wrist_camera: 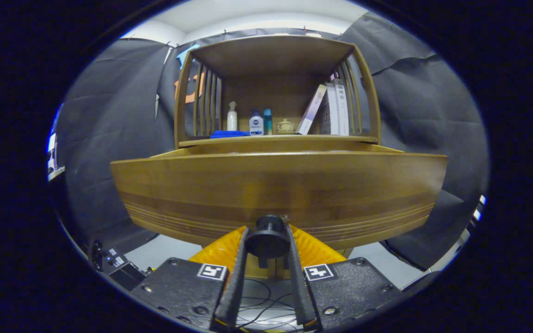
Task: Pull open the drawer, take out the items inside it, and place them on the countertop above the cabinet.
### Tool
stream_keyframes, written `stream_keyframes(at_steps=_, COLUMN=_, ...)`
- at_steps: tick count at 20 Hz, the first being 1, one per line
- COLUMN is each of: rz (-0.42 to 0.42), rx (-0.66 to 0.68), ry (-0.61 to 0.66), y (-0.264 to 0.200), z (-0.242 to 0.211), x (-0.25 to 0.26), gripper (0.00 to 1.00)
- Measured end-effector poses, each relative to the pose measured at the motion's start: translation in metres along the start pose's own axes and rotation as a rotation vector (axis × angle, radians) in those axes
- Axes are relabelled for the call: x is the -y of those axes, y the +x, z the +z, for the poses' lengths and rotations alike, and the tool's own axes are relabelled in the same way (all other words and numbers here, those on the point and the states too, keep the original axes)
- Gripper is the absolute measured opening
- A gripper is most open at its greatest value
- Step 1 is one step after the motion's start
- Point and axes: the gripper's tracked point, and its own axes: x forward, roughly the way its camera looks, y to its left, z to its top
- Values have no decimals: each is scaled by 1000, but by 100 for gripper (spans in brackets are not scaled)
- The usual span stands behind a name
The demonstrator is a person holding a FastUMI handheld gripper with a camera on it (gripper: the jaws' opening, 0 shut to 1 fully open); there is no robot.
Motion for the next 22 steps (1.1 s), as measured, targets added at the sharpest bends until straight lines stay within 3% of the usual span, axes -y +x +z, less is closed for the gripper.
stream_keyframes(at_steps=5, rz=5, rx=190, ry=-79, y=-29, z=64, x=-5, gripper=99)
stream_keyframes(at_steps=15, rz=17, rx=279, ry=18, y=-33, z=190, x=8, gripper=100)
stream_keyframes(at_steps=19, rz=2, rx=241, ry=-32, y=-9, z=227, x=19, gripper=100)
stream_keyframes(at_steps=22, rz=10, rx=156, ry=19, y=15, z=241, x=15, gripper=100)
